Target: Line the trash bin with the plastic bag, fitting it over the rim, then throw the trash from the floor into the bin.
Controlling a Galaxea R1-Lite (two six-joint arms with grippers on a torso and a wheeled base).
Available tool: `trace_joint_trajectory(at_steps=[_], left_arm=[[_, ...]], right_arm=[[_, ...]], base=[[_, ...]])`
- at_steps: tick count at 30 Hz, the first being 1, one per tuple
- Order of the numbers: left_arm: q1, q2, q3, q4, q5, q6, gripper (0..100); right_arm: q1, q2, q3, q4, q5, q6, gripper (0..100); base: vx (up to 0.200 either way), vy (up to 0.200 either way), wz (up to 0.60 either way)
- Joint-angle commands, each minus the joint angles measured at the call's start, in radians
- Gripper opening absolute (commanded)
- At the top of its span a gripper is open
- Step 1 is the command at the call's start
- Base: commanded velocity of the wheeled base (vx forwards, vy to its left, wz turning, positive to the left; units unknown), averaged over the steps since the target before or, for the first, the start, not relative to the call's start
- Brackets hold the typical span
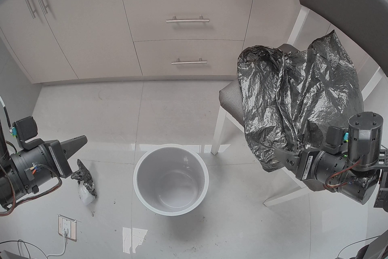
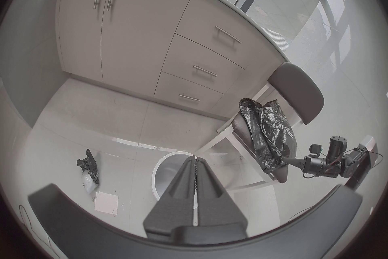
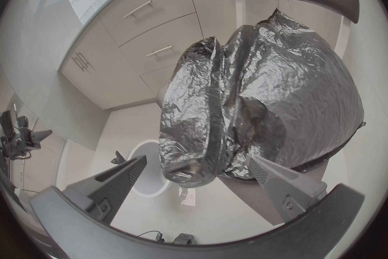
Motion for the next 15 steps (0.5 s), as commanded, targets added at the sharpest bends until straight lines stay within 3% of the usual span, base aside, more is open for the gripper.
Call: trace_joint_trajectory(at_steps=[1,11,15], left_arm=[[0.002,0.031,-0.004,-0.012,-0.001,-0.003,0],[0.002,0.034,-0.004,-0.043,-0.003,-0.003,0],[0.001,0.034,-0.004,-0.045,-0.003,-0.001,0]], right_arm=[[-0.003,0.016,0.013,-0.001,-0.016,-0.003,100],[-0.006,0.179,-0.007,-0.148,-0.191,-0.017,100],[-0.008,0.187,-0.007,-0.172,-0.203,-0.018,100]], base=[[0.000,0.000,0.00],[0.000,0.000,0.00],[0.000,0.000,0.00]])
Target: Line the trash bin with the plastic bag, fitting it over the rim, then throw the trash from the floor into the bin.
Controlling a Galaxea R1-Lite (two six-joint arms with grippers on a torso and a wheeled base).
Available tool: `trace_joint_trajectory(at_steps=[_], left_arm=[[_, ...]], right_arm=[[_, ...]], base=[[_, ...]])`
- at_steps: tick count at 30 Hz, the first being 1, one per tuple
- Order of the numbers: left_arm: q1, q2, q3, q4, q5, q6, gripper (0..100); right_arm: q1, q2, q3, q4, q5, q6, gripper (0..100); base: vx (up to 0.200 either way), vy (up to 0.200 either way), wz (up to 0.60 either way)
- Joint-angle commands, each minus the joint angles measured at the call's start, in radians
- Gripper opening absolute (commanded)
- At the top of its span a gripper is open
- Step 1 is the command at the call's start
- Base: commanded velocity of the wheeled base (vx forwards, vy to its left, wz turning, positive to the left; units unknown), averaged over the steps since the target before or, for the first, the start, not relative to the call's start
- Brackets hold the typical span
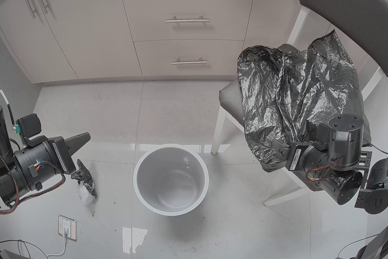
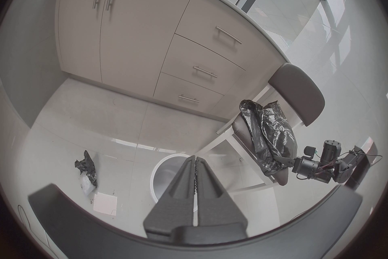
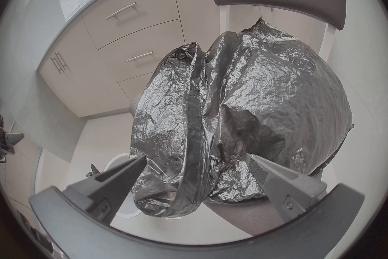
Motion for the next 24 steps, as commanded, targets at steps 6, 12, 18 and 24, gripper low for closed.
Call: trace_joint_trajectory(at_steps=[6,12,18,24], left_arm=[[0.001,0.002,-0.001,-0.002,0.000,0.003,0],[0.001,0.007,0.002,-0.003,0.000,0.000,0],[-0.002,0.012,0.001,-0.031,0.000,0.001,0],[-0.002,0.013,0.002,-0.039,0.000,0.000,0]], right_arm=[[-0.032,0.040,-0.014,-0.009,-0.043,-0.002,100],[-0.051,0.034,-0.020,-0.025,-0.067,0.000,100],[-0.051,0.045,-0.012,-0.031,-0.076,0.004,100],[-0.037,0.046,0.000,-0.031,-0.078,-0.002,100]], base=[[0.000,0.000,0.00],[0.000,0.000,0.00],[0.000,0.000,0.00],[0.000,0.000,0.00]])
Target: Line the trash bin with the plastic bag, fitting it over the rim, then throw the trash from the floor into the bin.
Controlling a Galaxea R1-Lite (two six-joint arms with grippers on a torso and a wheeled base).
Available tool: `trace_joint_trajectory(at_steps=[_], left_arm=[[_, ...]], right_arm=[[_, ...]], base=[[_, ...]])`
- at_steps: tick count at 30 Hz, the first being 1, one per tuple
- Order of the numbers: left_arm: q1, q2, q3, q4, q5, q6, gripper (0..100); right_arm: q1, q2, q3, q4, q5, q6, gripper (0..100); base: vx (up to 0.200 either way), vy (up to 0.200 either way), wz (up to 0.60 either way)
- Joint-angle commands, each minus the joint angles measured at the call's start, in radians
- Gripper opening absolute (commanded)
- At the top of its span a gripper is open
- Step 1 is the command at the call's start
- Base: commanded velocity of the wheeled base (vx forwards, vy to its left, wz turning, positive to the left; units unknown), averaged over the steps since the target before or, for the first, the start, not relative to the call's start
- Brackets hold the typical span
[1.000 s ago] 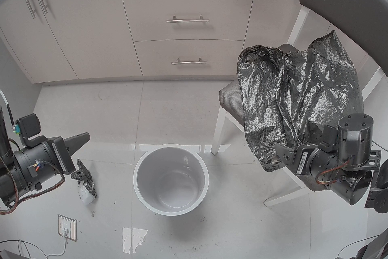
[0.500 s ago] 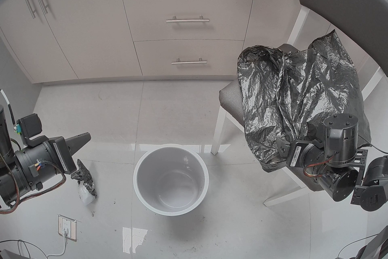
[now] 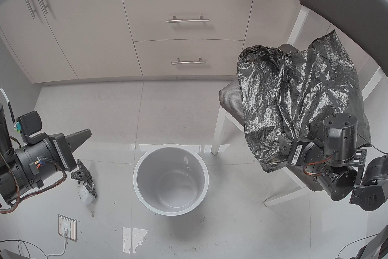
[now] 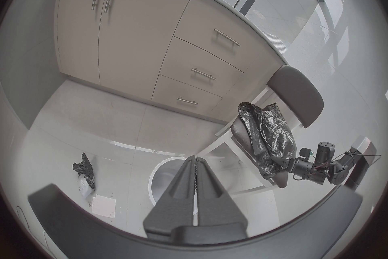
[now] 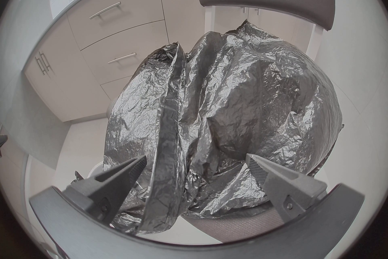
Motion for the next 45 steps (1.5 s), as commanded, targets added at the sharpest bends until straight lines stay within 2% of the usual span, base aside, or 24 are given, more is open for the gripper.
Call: trace_joint_trajectory(at_steps=[1,4,5,13,16,18,25,26,28,30,32,33,34,35,37,38,39,40,42,43,44,45], left_arm=[[0.000,0.000,0.003,-0.001,0.000,-0.001,0],[0.000,0.006,0.001,-0.001,0.000,-0.001,0],[0.000,0.006,0.000,-0.001,0.000,-0.001,0],[0.000,0.018,-0.002,-0.009,0.002,-0.003,0],[0.000,0.017,-0.002,-0.009,0.000,-0.017,0],[0.000,0.017,-0.006,-0.009,0.000,-0.030,0],[0.000,0.015,-0.022,-0.009,-0.003,-0.055,0],[-0.002,0.017,-0.023,-0.009,-0.004,-0.053,0],[-0.002,0.020,-0.025,-0.009,-0.004,-0.053,0],[-0.002,0.023,-0.028,-0.009,-0.006,-0.055,0],[-0.003,0.026,-0.031,-0.009,-0.006,-0.055,0],[-0.003,0.026,-0.031,-0.009,-0.006,-0.055,0],[-0.003,0.024,-0.035,-0.009,-0.006,-0.055,0],[-0.003,0.024,-0.038,-0.009,-0.006,-0.055,0],[-0.003,0.026,-0.043,-0.009,-0.006,-0.057,0],[-0.003,0.026,-0.045,-0.009,-0.006,-0.057,0],[-0.003,0.027,-0.045,-0.009,-0.006,-0.057,0],[-0.003,0.027,-0.045,-0.009,-0.006,-0.057,0],[-0.003,0.027,-0.042,-0.009,-0.006,-0.057,0],[-0.003,0.027,-0.042,-0.009,-0.006,-0.057,0],[-0.003,0.029,-0.042,-0.009,-0.006,-0.057,0],[-0.003,0.030,-0.042,-0.009,-0.006,-0.057,0]], right_arm=[[0.008,-0.001,0.012,0.000,0.000,-0.006,100],[0.008,0.001,0.014,0.001,0.000,-0.021,100],[0.008,0.001,0.015,0.001,-0.001,-0.029,0],[0.013,0.001,0.014,0.001,-0.004,-0.053,0],[0.036,-0.010,0.009,0.000,-0.049,-0.055,0],[0.039,-0.015,0.003,0.000,-0.053,-0.056,0],[0.008,-0.032,0.003,-0.002,-0.041,-0.037,0],[-0.030,-0.049,0.003,-0.002,-0.001,-0.006,0],[-0.068,-0.072,-0.002,-0.009,0.131,0.065,0],[-0.125,-0.104,-0.009,-0.023,0.307,0.151,0],[-0.222,-0.118,-0.036,-0.016,0.545,0.253,0],[-0.248,-0.116,-0.046,-0.012,0.597,0.276,0],[-0.303,-0.113,-0.066,-0.008,0.711,0.324,0],[-0.335,-0.107,-0.077,0.001,0.784,0.359,0],[-0.392,-0.087,-0.105,0.011,0.919,0.427,0],[-0.409,-0.079,-0.112,0.011,0.958,0.447,0],[-0.440,-0.058,-0.126,0.006,1.027,0.487,0],[-0.453,-0.052,-0.132,0.004,1.051,0.503,0],[-0.504,-0.027,-0.146,-0.002,1.163,0.568,0],[-0.510,-0.025,-0.148,-0.003,1.180,0.576,0],[-0.553,-0.019,-0.146,-0.003,1.301,0.608,0],[-0.575,-0.015,-0.141,-0.003,1.363,0.617,0]], base=[[0.000,0.000,0.00],[0.000,0.000,0.00],[0.000,0.000,0.00],[0.000,0.000,0.00],[0.000,0.000,0.00],[0.000,0.000,0.00],[0.000,0.000,0.00],[0.000,0.000,0.00],[0.000,0.000,0.00],[0.000,0.000,0.00],[0.000,0.000,0.00],[0.000,0.000,0.00],[0.000,0.000,0.00],[0.000,0.000,0.00],[0.000,0.000,0.00],[0.000,0.000,0.00],[0.000,0.000,0.00],[0.000,0.000,0.00],[0.000,0.000,0.00],[0.000,0.000,0.00],[0.000,0.000,0.00],[0.000,0.000,0.00]])
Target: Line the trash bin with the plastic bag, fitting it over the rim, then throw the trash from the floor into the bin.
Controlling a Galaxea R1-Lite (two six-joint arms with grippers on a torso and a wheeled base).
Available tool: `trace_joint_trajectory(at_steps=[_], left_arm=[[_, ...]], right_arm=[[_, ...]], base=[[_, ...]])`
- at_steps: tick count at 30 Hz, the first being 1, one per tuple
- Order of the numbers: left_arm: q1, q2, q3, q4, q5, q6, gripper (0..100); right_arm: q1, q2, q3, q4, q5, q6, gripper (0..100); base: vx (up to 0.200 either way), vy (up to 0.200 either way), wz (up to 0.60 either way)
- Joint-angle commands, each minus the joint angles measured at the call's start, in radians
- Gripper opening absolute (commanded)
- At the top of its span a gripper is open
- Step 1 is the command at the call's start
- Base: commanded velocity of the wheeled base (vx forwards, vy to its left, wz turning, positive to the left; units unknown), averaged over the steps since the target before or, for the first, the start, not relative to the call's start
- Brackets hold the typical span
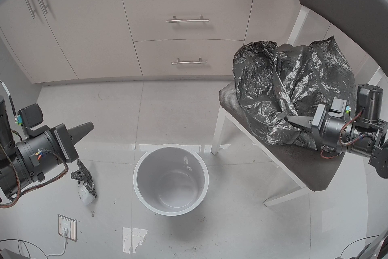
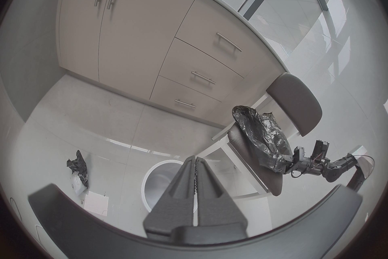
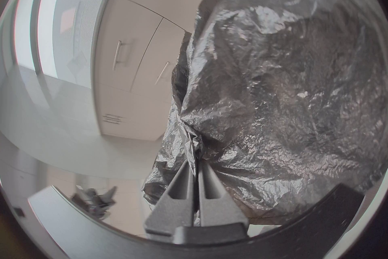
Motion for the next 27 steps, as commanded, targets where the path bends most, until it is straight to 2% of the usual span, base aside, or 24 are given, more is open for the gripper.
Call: trace_joint_trajectory(at_steps=[1,2,3,4,5,8,9,10,12,16,19,23,27], left_arm=[[-0.001,0.007,-0.007,0.000,-0.002,-0.001,0],[-0.001,0.009,-0.007,0.000,-0.002,-0.001,0],[-0.001,0.009,-0.007,0.000,-0.002,-0.001,0],[-0.002,0.012,-0.007,0.000,-0.002,-0.001,0],[-0.004,0.012,-0.007,0.000,-0.002,-0.001,0],[-0.004,0.026,-0.018,-0.006,-0.011,-0.003,0],[-0.004,0.044,-0.031,-0.009,-0.023,-0.006,0],[-0.004,0.057,-0.042,-0.012,-0.037,-0.016,0],[-0.004,0.076,-0.062,-0.014,-0.062,-0.042,0],[-0.004,0.175,-0.177,-0.014,-0.187,-0.179,0],[-0.004,0.265,-0.258,-0.014,-0.259,-0.268,0],[-0.028,0.382,-0.347,-0.014,-0.273,-0.343,0],[-0.067,0.498,-0.427,-0.015,-0.302,-0.366,0]], right_arm=[[-0.248,0.059,-0.057,-0.003,0.396,0.190,0],[-0.260,0.067,-0.057,-0.003,0.438,0.190,0],[-0.260,0.067,-0.057,-0.003,0.438,0.190,0],[-0.278,0.081,-0.043,-0.026,0.524,0.182,0],[-0.278,0.082,-0.025,-0.054,0.553,0.170,0],[-0.278,0.092,0.055,-0.201,0.656,0.043,0],[-0.278,0.090,0.073,-0.279,0.717,-0.019,0],[-0.275,0.082,0.070,-0.310,0.743,-0.017,0],[-0.263,0.058,0.049,-0.311,0.743,0.004,0],[-0.222,-0.043,-0.045,-0.311,0.743,0.139,0],[-0.188,-0.099,-0.074,-0.310,0.743,0.191,0],[-0.154,-0.159,-0.069,-0.310,0.744,0.213,0],[-0.128,-0.175,-0.088,-0.310,0.744,0.219,0]], base=[[0.000,0.000,0.00],[0.000,0.000,0.00],[0.000,0.000,0.00],[0.000,0.000,0.00],[0.000,0.000,0.00],[0.000,0.000,0.00],[0.000,0.000,0.00],[0.000,0.000,0.00],[0.000,0.000,0.00],[0.000,0.000,0.00],[0.000,0.000,0.00],[0.000,0.000,0.00],[0.000,0.000,0.00]])
